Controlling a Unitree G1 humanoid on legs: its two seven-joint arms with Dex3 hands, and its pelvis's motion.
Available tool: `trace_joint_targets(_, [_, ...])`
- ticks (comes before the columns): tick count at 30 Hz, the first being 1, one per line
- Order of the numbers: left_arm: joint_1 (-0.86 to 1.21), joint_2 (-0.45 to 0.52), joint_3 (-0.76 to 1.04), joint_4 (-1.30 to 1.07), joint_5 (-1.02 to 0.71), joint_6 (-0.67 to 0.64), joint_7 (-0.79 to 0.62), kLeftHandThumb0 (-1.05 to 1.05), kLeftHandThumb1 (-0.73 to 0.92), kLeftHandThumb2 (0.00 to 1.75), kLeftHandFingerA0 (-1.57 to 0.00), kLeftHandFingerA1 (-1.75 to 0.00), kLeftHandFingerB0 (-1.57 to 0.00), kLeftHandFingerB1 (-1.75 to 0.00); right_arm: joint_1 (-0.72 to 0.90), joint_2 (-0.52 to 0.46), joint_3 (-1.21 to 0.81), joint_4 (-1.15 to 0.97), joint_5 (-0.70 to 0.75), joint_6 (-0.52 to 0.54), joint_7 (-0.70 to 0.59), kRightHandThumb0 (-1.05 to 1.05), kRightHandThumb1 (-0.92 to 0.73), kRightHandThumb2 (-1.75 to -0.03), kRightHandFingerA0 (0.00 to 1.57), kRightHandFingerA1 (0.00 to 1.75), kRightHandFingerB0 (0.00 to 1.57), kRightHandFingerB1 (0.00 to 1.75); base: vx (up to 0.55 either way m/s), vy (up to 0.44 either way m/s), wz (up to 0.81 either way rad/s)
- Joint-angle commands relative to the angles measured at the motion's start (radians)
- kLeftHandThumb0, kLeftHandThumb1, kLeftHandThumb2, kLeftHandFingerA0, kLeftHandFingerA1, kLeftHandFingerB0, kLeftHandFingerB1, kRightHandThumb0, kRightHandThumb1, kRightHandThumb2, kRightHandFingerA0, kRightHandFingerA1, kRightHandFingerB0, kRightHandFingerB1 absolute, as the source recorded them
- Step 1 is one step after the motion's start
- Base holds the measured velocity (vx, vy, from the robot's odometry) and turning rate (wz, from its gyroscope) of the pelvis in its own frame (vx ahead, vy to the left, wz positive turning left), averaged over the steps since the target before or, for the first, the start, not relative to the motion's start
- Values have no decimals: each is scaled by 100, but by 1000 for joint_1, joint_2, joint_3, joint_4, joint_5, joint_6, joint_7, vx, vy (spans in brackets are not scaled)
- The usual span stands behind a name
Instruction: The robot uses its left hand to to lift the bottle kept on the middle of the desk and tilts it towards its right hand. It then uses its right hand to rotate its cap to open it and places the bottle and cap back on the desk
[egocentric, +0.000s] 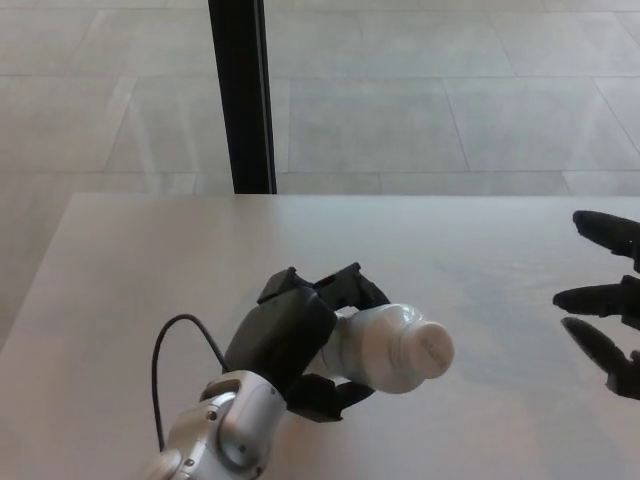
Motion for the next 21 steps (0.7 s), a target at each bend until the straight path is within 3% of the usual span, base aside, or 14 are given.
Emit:
trace_joint_targets(1, [-5, 101, 38, -83, 45, 253, -203, 25, 67, 92, -79, -164, -75, -134, 81, -101, 75, -144, -212, -112, 30, -58, -54, -57, 71, 68, 43, 35, 0, 0, 0])
trace_joint_targets(2, [-3, 99, 38, -86, 44, 257, -202, 25, 67, 92, -79, -164, -75, -134, 87, -105, 78, -146, -218, -115, 29, -58, -54, -57, 71, 68, 43, 35, 0, 0, 0])
trace_joint_targets(3, [0, 97, 36, -91, 43, 264, -204, 24, 69, 93, -78, -161, -75, -131, 95, -110, 83, -146, -228, -123, 26, -61, -43, -81, 67, 73, 35, 48, 0, 0, 0])
trace_joint_targets(5, [12, 86, 39, -97, 43, 268, -195, 24, 64, 102, -80, -167, -75, -135, 115, -122, 117, -138, -280, -151, 15, -62, -43, -81, 63, 70, 30, 45, 0, 0, 0])
trace_joint_targets(8, [20, 47, 44, -98, 42, 269, -171, 23, 66, 97, -79, -168, -72, -136, 150, -148, 203, -141, -375, -150, 9, -70, -45, -78, 61, 70, 33, 45, 0, 0, 0])
trace_joint_targets(10, [21, 42, 44, -97, 44, 260, -167, 24, 65, 97, -79, -168, -73, -137, 155, -147, 223, -137, -388, -149, 3, -62, -41, -78, 60, 71, 31, 46, 0, 0, 0])
trace_joint_targets(11, [19, 22, 46, -89, 39, 246, -153, 25, 61, 108, -80, -168, -74, -138, 156, -153, 257, -124, -426, -139, 0, -60, -51, -56, 60, 71, 36, 37, 0, 0, 0])
trace_joint_targets(12, [20, 22, 47, -90, 41, 247, -155, 25, 61, 108, -80, -168, -74, -138, 156, -154, 259, -124, -427, -138, -2, -60, -51, -56, 60, 71, 36, 37, 0, 0, 0])
trace_joint_targets(13, [14, 12, 37, -90, 48, 255, -155, 25, 63, 106, -79, -165, -74, -134, 161, -155, 278, -110, -451, -133, -12, -70, -44, -78, 57, 74, 31, 46, 0, 0, 0])
trace_joint_targets(14, [12, 8, 35, -88, 51, 257, -156, 25, 63, 106, -79, -165, -74, -134, 161, -155, 287, -104, -462, -132, -18, -70, -44, -78, 57, 74, 31, 46, 0, 0, 0])
trace_joint_targets(15, [14, 0, 39, -89, 47, 255, -152, 25, 63, 108, -79, -165, -74, -134, 159, -157, 301, -98, -479, -118, -20, -61, -52, -56, 57, 74, 35, 37, 0, 0, 0])
trace_joint_targets(18, [14, -13, 36, -92, 52, 257, -150, 25, 62, 105, -78, -162, -75, -130, 145, -156, 347, -52, -547, -87, -50, -60, -52, -56, 54, 68, 34, 37, 0, 0, 0])
trace_joint_targets(19, [13, -16, 36, -93, 53, 263, -151, 24, 66, 98, -78, -157, -75, -121, 138, -153, 355, -35, -558, -91, -62, -60, -51, -56, 55, 67, 34, 36, 0, 0, 0])
trace_joint_targets(21, [15, -21, 33, -88, 55, 248, -147, 25, 63, 100, -80, -162, -75, -128, 106, -136, 378, -3, -598, -59, -92, -60, -52, -55, 55, 72, 33, 38, 0, 0, 0])
